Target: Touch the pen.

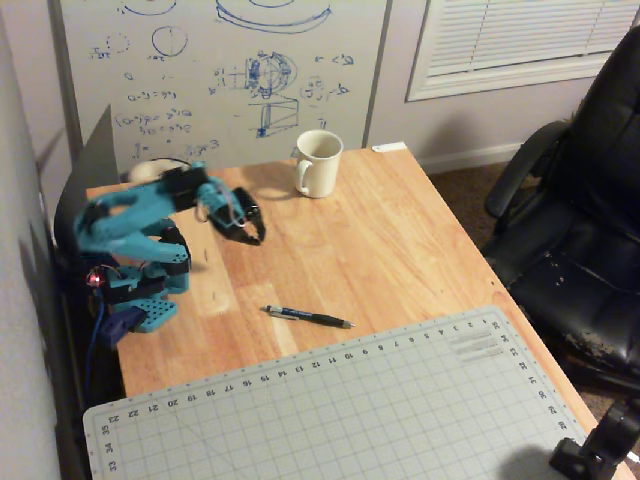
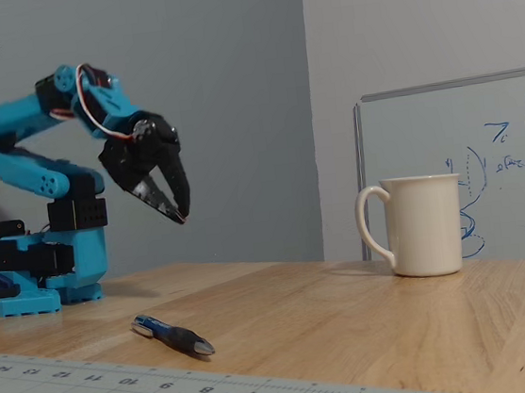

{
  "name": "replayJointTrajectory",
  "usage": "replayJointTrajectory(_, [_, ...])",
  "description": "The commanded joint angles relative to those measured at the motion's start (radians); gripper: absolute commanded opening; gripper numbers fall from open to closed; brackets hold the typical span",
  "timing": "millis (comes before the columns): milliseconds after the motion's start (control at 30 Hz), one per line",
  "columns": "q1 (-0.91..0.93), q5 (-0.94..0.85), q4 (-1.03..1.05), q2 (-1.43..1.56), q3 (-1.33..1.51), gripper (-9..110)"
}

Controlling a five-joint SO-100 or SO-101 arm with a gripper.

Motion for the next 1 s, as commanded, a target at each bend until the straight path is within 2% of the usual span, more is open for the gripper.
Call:
replayJointTrajectory(0, [0.086, -0.009, -0.023, -0.241, -0.301, 0])
replayJointTrajectory(567, [0.359, -0.011, -0.023, -1.054, -1.005, 1])
replayJointTrajectory(733, [0.433, -0.011, -0.023, -1.2, -1.106, 1])
replayJointTrajectory(967, [0.437, -0.011, -0.023, -1.313, -1.126, 1])
